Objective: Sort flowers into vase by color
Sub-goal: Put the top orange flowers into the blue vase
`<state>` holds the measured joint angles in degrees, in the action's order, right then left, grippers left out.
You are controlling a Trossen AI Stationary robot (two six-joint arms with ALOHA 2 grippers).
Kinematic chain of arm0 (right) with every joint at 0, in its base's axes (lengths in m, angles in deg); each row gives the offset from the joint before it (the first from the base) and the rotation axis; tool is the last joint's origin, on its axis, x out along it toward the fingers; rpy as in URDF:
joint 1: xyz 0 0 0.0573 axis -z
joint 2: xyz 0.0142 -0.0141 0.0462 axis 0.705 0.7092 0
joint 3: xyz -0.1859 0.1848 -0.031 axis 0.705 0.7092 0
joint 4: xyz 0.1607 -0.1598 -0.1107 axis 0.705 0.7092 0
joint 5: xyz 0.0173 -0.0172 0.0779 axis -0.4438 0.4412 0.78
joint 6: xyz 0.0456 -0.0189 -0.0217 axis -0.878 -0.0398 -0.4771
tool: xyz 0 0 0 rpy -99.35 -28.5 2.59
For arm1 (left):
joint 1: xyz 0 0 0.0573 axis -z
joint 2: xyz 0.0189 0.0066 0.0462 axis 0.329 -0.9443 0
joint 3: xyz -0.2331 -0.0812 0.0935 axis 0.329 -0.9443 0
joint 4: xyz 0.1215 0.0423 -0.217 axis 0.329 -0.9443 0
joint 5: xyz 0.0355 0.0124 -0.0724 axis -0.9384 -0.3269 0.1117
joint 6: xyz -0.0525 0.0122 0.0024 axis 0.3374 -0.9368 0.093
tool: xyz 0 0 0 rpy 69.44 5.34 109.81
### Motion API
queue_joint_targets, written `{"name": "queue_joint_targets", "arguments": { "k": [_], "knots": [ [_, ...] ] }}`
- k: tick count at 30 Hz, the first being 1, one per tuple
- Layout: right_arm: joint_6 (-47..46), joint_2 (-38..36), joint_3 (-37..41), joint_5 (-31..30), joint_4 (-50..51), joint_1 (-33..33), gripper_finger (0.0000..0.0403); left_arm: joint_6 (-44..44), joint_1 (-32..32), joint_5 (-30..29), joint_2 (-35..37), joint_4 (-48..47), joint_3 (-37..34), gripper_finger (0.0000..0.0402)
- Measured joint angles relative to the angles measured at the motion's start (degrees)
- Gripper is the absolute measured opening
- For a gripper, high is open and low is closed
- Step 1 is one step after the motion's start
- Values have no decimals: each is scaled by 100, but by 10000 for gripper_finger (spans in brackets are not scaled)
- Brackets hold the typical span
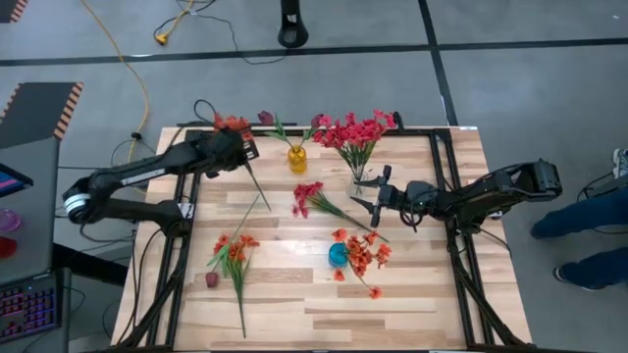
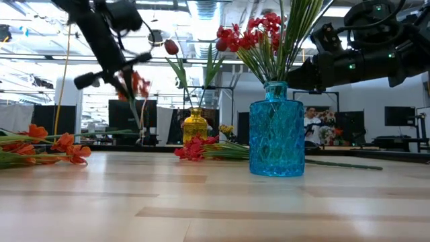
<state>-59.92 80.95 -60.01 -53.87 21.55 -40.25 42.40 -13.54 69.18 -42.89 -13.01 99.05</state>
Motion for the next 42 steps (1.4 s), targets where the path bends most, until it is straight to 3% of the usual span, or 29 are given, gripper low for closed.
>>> {"name": "queue_joint_targets", "arguments": {
  "k": [7,13,18,26,34,42],
  "knots": [
    [0,0,0,0,-2,0,235,-781,672,-793,906,248,2,8],
    [-2,0,0,0,-2,0,235,-1551,1731,-1508,1240,982,2,8],
    [-4,0,0,0,-2,0,235,-2268,2733,-2039,1142,1836,2,8],
    [-9,0,0,0,-4,0,235,-2998,3984,-2735,417,3134,2,8],
    [-7,0,0,0,-4,0,235,-3503,4380,-2670,-840,4878,4,8],
    [-5,0,0,0,-2,0,235,-4023,4378,-1640,-1929,7247,4,8]
  ]
}}
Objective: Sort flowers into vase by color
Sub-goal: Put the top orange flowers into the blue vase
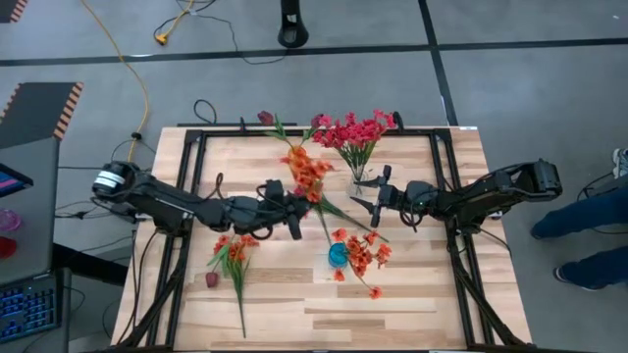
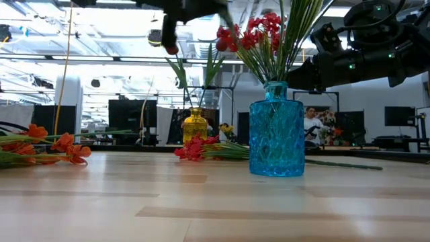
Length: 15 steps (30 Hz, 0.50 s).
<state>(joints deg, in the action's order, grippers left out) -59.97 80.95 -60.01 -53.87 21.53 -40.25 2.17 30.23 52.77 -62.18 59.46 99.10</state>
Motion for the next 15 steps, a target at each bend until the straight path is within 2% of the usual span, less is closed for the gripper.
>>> {"name": "queue_joint_targets", "arguments": {
  "k": [4,15],
  "knots": [
    [1,0,0,0,-2,0,235,-99,0,348,-158,498,2,8],
    [3,0,0,0,-2,0,235,-127,-1,284,-158,543,2,8]
  ]
}}
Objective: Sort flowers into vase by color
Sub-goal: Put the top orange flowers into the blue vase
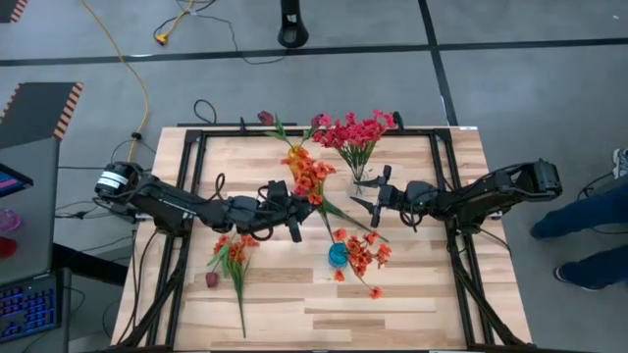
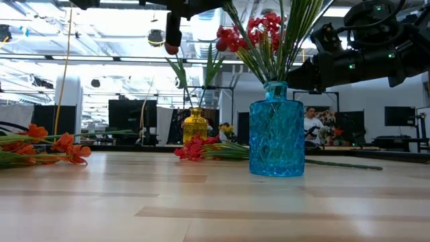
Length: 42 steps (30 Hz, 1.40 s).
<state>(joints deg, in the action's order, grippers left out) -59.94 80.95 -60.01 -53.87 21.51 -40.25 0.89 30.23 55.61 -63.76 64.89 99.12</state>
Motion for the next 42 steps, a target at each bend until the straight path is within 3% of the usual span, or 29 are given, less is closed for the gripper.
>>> {"name": "queue_joint_targets", "arguments": {
  "k": [42],
  "knots": [
    [-1,0,0,0,1,1,235,-727,219,-24,9,294,0,8]
  ]
}}
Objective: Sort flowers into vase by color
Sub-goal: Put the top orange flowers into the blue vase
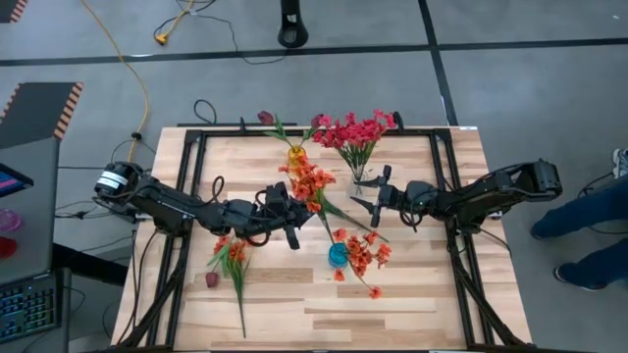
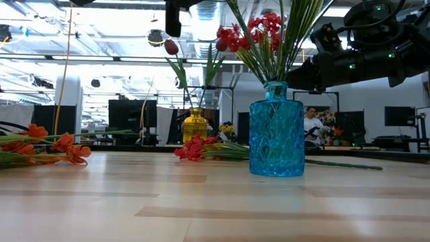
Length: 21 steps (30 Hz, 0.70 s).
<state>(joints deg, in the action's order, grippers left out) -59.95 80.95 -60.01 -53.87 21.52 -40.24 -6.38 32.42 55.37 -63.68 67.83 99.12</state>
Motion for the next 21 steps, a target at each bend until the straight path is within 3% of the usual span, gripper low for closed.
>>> {"name": "queue_joint_targets", "arguments": {
  "k": [10,21],
  "knots": [
    [-1,0,0,0,1,-1,235,-63,0,55,-3,47,0,8],
    [-1,0,0,0,-1,-1,235,-776,-24,308,-7,-85,406,2]
  ]
}}
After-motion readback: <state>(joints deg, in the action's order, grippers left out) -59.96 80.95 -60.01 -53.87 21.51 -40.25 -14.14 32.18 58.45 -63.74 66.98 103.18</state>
